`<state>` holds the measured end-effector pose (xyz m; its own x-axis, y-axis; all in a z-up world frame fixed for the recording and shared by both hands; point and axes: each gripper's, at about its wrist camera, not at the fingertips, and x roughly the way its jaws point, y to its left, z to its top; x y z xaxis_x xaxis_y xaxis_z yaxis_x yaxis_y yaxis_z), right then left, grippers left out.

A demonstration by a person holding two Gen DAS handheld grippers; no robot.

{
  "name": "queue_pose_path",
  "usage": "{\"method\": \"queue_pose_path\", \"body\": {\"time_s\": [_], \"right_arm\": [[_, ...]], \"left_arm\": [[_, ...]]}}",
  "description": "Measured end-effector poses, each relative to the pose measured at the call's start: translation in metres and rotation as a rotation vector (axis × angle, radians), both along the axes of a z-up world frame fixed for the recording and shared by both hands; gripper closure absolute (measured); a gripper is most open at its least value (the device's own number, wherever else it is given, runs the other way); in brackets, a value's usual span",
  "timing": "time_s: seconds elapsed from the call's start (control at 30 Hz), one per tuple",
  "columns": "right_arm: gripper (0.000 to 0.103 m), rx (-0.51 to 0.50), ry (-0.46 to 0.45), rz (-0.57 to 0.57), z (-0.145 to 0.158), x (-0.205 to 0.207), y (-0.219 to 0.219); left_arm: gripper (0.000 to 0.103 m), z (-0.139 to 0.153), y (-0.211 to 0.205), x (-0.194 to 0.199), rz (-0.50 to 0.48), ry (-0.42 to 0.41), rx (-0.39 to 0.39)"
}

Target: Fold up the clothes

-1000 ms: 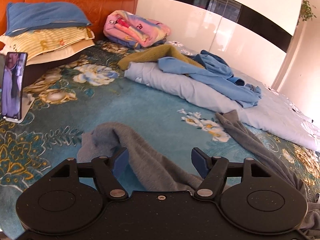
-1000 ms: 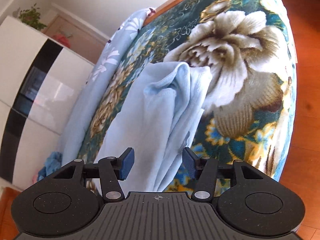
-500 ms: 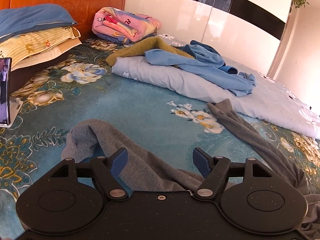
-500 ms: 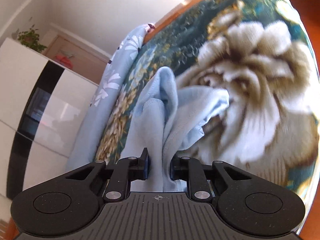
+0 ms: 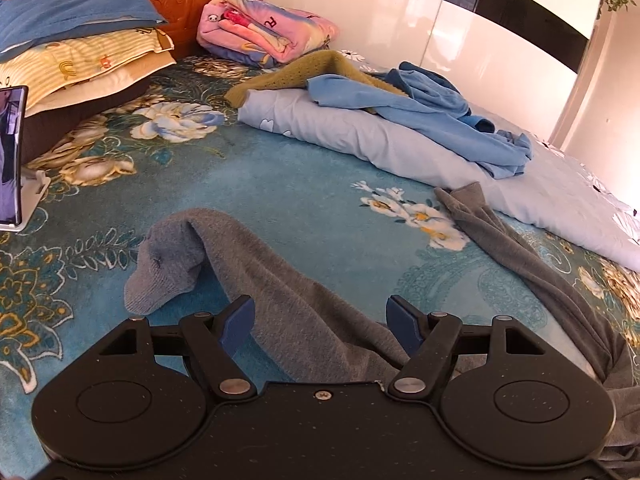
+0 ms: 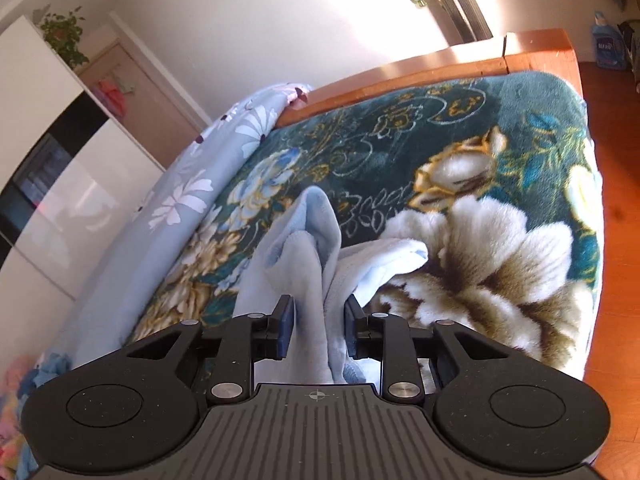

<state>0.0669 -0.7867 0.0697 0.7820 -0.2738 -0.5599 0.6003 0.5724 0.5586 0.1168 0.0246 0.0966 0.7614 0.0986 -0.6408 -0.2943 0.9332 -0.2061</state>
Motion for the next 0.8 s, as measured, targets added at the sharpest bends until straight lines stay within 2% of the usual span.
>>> {"method": "queue_pose_path", "body": {"time_s": [0.07,0.13,0.23,0.3,0.43,0.53,0.67,0.8], "right_arm": [[0.07,-0.048,-0.013,-0.014,0.015,-0.015,0.004],[0.07,-0.108,-0.035,-0.001,0.033,-0.023,0.013],[0.061,-0.173,-0.088,0.111,0.061,-0.019,0.041],[0.058,-0.17,-0.1,0.261,0.069,0.003,0.072],[0.058,-0.076,-0.052,0.562,0.052,0.065,0.145],[0.058,-0.029,0.008,0.711,0.031,0.105,0.195],[0.058,-0.024,0.12,0.806,0.011,0.139,0.233],[0.057,-0.071,0.203,0.844,0.002,0.141,0.238]], "left_arm": [[0.032,-0.002,-0.001,0.0,-0.009,-0.003,-0.01],[0.032,-0.003,-0.005,0.002,-0.023,-0.004,-0.019],[0.032,-0.005,-0.013,0.007,-0.051,-0.009,-0.026],[0.032,-0.004,-0.02,0.015,-0.074,-0.017,-0.042],[0.032,-0.001,-0.041,0.046,-0.142,-0.033,-0.089],[0.032,-0.003,-0.053,0.084,-0.19,-0.02,-0.158],[0.032,-0.012,-0.074,0.143,-0.245,0.028,-0.213],[0.032,-0.031,-0.098,0.203,-0.279,0.075,-0.197]]}}
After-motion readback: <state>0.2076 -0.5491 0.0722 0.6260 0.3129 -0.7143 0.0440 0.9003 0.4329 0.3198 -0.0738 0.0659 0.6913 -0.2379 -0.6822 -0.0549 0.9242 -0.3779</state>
